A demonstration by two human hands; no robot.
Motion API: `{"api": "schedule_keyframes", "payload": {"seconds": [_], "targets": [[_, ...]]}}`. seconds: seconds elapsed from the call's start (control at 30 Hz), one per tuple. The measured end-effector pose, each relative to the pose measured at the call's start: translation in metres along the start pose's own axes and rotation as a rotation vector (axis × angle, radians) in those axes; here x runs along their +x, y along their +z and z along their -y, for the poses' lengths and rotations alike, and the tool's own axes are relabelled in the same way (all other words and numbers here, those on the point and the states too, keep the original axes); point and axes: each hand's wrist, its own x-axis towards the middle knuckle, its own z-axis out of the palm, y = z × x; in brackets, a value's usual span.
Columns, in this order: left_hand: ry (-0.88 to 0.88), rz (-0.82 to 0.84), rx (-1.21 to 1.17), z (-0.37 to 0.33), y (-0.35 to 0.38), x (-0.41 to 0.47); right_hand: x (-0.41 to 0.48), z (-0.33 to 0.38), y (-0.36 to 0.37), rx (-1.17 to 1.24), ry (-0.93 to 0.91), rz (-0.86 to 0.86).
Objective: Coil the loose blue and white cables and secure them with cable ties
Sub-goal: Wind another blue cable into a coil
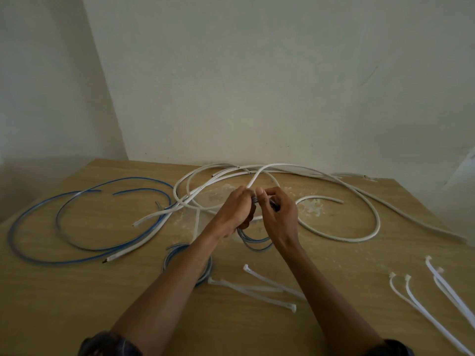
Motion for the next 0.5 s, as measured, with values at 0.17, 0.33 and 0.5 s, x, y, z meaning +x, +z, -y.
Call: {"api": "schedule_keyframes", "payload": {"seconds": [0.17,0.33,0.5], "targets": [[-0.141,0.139,-0.157,-0.008,-0.006,-0.002,0.002,-0.007,-0.006,0.043,-0.014,0.103],[-0.192,0.139,-0.205,-0.006,-0.01,-0.002,-0.004,-0.003,-0.001,0.12,0.042,0.065],[-0.143,0.147,-0.186,-0.012,-0.008,-0.003,-0.001,0.001,-0.004,0.175,0.052,-0.015]]}}
